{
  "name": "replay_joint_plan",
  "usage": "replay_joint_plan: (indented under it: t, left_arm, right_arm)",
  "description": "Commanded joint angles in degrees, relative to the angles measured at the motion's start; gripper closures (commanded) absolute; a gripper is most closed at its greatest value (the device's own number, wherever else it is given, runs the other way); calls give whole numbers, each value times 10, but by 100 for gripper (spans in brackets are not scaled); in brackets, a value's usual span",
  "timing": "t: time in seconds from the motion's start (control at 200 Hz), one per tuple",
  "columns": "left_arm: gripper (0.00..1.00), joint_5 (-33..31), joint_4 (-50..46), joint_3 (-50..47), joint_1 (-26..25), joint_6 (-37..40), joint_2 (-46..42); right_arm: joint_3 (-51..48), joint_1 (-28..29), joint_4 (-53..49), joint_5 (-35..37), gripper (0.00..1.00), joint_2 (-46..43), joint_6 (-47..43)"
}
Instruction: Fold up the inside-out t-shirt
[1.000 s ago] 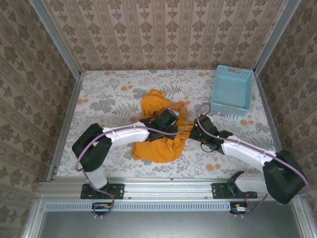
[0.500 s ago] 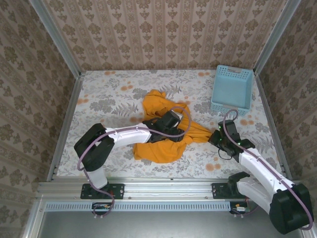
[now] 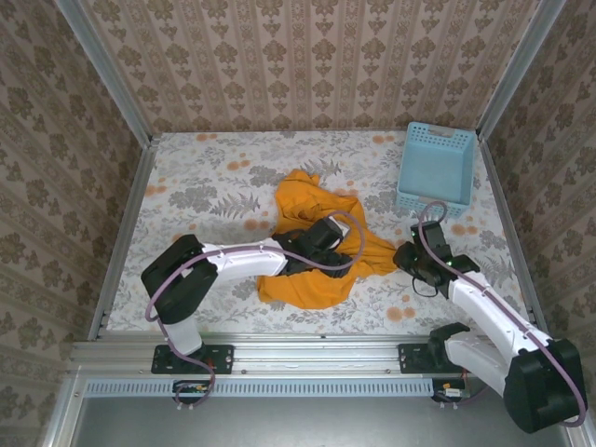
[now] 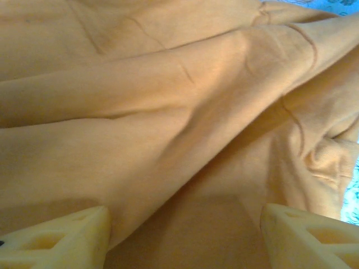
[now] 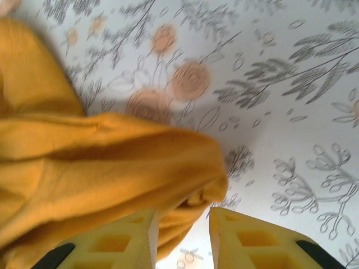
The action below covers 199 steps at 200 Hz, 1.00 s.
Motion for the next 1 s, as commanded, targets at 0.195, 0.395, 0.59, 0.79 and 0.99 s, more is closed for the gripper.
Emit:
replay_joint_plan:
  t: [0.195, 0.395, 0.59, 0.79, 0.99]
  left_arm:
    - [27, -2, 3, -4, 14, -2, -20]
    - [26, -3, 0, -4, 14, -3, -18]
    - [26, -8, -4, -4, 14, -3, -18]
    - [25, -13, -4, -7, 16, -3, -19]
    - [25, -20, -11, -7, 23, -11, -15]
  right_arm:
    - [1, 108, 13, 35, 67, 42, 63]
    - [33, 114, 57, 34, 66, 113, 54]
    - [69, 114, 67, 42, 63, 162, 41]
    - [73, 114, 83, 38, 60, 204, 41]
    - [65, 116, 76, 50, 62, 212, 44]
